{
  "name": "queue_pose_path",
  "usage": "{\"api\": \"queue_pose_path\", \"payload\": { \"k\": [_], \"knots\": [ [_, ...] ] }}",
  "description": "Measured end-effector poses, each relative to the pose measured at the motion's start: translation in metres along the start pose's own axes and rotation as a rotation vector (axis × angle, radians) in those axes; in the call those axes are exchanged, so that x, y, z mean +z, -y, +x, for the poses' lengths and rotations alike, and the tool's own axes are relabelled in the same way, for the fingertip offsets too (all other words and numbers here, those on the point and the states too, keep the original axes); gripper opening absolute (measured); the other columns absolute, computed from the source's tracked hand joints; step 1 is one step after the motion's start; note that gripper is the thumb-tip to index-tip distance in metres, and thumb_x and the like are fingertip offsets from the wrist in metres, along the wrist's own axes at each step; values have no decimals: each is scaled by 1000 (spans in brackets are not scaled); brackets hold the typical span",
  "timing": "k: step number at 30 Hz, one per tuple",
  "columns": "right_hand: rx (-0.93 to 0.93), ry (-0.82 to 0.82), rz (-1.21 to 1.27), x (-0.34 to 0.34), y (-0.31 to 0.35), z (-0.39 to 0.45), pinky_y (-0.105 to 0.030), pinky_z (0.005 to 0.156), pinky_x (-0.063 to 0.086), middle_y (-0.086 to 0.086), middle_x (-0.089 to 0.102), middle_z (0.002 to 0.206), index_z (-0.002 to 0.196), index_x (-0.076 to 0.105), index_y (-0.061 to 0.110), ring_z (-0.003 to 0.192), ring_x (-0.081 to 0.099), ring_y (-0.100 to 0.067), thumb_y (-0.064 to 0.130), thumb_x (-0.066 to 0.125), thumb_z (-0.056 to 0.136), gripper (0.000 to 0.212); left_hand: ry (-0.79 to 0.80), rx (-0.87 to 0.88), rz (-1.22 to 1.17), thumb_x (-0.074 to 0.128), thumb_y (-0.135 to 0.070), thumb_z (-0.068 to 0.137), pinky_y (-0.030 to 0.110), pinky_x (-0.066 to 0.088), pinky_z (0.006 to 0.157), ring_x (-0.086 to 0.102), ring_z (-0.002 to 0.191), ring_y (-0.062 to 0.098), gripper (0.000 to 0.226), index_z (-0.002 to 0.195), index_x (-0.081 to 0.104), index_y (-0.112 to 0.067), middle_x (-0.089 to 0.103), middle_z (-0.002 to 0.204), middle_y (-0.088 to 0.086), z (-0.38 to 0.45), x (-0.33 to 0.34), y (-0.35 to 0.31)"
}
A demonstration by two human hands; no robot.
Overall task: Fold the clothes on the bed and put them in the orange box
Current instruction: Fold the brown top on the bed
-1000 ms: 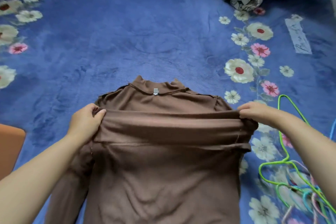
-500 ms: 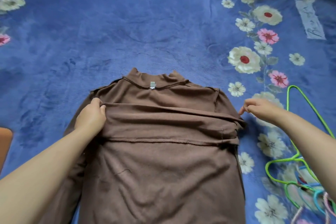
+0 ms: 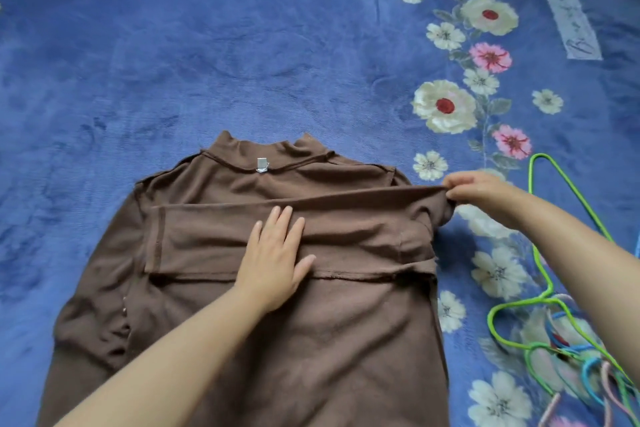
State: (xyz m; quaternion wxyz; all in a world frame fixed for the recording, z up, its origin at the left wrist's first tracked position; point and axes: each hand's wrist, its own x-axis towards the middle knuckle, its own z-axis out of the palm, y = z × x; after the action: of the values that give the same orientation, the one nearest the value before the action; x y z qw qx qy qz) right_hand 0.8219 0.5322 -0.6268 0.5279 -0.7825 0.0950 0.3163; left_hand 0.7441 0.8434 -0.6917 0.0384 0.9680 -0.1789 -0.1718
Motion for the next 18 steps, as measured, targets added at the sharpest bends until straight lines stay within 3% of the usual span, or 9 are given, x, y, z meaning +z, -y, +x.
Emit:
{"api": "queue_pose_path", "payload": {
  "k": [2, 3, 6, 8, 10, 12, 15, 16, 18],
  "knots": [
    [-24, -58, 42, -6, 11, 2, -6, 40, 32, 9, 48, 40, 65, 45, 7, 39, 44, 2, -4, 53, 80, 20, 85, -33, 45, 32, -55, 77, 49, 44, 91, 57, 114, 35, 70, 113, 67, -6, 61, 121, 19, 2, 9, -3],
    [-14, -64, -115, -3, 16, 3, -7, 40, 29, 9, 46, 44, 66, 44, 9, 42, 43, -1, -7, 45, 86, 26, 108, -32, 53, 29, -59, 80, 50, 38, 94, 52, 118, 35, 73, 115, 65, -6, 60, 123, 19, 2, 13, -1],
    [-69, -72, -1152, 3, 15, 13, -20, 72, 32, -3, 62, 82, 80, 48, 15, 82, 56, -23, 8, 38, 92, 17, 149, -10, 86, 7, -64, 90, 47, 25, 94, 37, 121, 32, 86, 118, 62, -4, 58, 124, 21, 4, 16, 2],
    [-135, -126, -1497, 10, 8, 22, -33, 87, 28, -8, 65, 100, 87, 40, 20, 95, 58, -25, 17, 36, 92, 7, 152, -3, 115, 0, -64, 90, 48, 29, 94, 41, 120, 33, 90, 115, 64, -5, 60, 122, 21, 5, 15, 3],
    [-222, -265, -1494, 17, -6, 27, -36, 86, 31, -9, 66, 97, 87, 43, 20, 94, 58, -26, 17, 46, 88, 4, 161, -20, 109, -1, -64, 90, 50, 47, 87, 56, 112, 36, 91, 110, 69, -8, 64, 116, 19, 7, 10, 2],
    [-292, -412, -1399, 18, -21, 30, -37, 80, 38, -10, 66, 91, 89, 55, 13, 91, 58, -27, 19, 60, 83, 10, 118, -37, 66, 2, -62, 91, 48, 53, 76, 66, 98, 34, 88, 100, 72, -9, 68, 107, 18, 11, -3, -2],
    [-125, -531, -902, 22, -47, 21, -40, 90, 35, -18, 57, 112, 117, 52, 3, 108, 49, -34, 36, 40, 90, 44, -57, -14, -29, 28, -51, 89, 40, 51, 77, 66, 86, 35, 61, 91, 69, -5, 66, 96, 17, 29, -23, -8],
    [-135, -625, -703, 27, -58, 13, -39, 90, 35, -21, 58, 108, 116, 53, -2, 105, 51, -36, 41, 37, 86, 55, -105, 5, -61, 36, -45, 84, 39, 51, 75, 65, 85, 35, 53, 90, 68, -3, 65, 96, 17, 38, -29, -12],
    [-194, -759, -383, 42, -72, -13, -36, 80, 38, -16, 58, 91, 102, 57, -5, 88, 54, -33, 36, 45, 77, 50, -154, 56, -130, 38, -37, 79, 41, 54, 73, 64, 85, 36, 46, 88, 67, -2, 65, 95, 17, 57, -39, -24]
  ]
}}
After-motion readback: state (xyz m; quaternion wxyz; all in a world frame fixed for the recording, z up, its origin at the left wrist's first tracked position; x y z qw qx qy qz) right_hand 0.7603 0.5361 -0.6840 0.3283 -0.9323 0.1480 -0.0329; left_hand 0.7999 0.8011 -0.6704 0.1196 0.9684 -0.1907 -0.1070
